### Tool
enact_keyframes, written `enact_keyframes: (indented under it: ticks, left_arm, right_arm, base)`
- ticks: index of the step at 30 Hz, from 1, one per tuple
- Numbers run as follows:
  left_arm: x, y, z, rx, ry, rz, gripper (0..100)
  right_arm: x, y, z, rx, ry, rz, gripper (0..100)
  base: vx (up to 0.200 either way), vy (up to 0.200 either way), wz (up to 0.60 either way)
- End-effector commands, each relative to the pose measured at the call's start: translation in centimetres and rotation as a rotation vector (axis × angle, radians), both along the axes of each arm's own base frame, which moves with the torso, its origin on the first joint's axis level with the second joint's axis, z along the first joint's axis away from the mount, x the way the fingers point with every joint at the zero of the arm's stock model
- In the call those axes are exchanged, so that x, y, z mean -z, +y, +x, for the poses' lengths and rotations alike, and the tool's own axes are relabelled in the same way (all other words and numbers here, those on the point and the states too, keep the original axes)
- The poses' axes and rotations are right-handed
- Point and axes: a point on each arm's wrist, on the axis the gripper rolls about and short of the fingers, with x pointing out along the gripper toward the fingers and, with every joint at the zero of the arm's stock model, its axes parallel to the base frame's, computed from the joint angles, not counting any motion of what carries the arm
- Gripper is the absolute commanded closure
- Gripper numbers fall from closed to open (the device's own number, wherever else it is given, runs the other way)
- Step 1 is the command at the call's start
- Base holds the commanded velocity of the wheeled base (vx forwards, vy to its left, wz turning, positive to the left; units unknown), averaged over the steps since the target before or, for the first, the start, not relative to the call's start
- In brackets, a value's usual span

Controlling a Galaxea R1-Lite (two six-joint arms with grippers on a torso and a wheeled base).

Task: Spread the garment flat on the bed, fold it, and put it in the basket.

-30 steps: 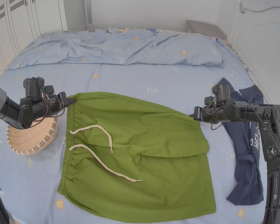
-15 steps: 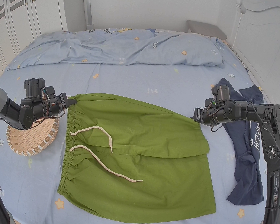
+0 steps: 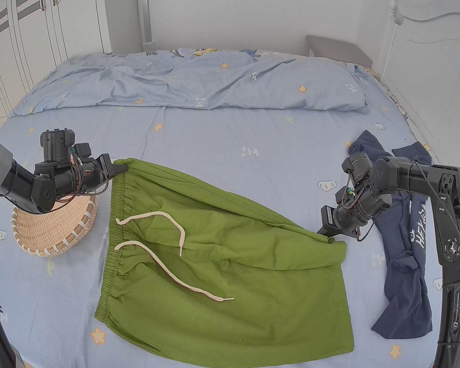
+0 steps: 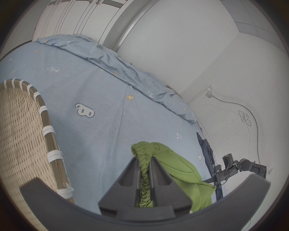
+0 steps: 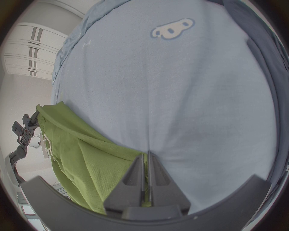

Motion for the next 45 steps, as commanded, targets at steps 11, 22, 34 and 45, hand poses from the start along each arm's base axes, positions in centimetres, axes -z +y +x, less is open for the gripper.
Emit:
enact_keyframes:
  ticks: [11,22,34,45]
  left_arm:
    - [0.3,-0.2,-0.2,0.002,0.008,0.001,100]
    - [0.4,-0.2,-0.3,0.003,0.001,0.001,100]
    - [0.3,0.0,-0.4,-0.001,0.002,-0.004,100]
    - [0.5,0.1,-0.3,-0.005,0.01,-0.006,100]
  right_arm:
    - [-10.8,1.5,-7.5,0.074,0.109,0.084,100]
    - [-13.3,-0.4,-13.5,0.086,0.504,0.071,100]
    - [-24.6,-0.9,-19.4,-0.2,-0.645,0.286,100]
    - [-17.9,2.9,-13.4,-0.009,-0.777,0.208,100]
  base:
    - [0.0,0.0,0.0]
    - [0.0,0.0,0.0]
    - [0.0,0.0,0.0]
    - [0.0,0.0,0.0]
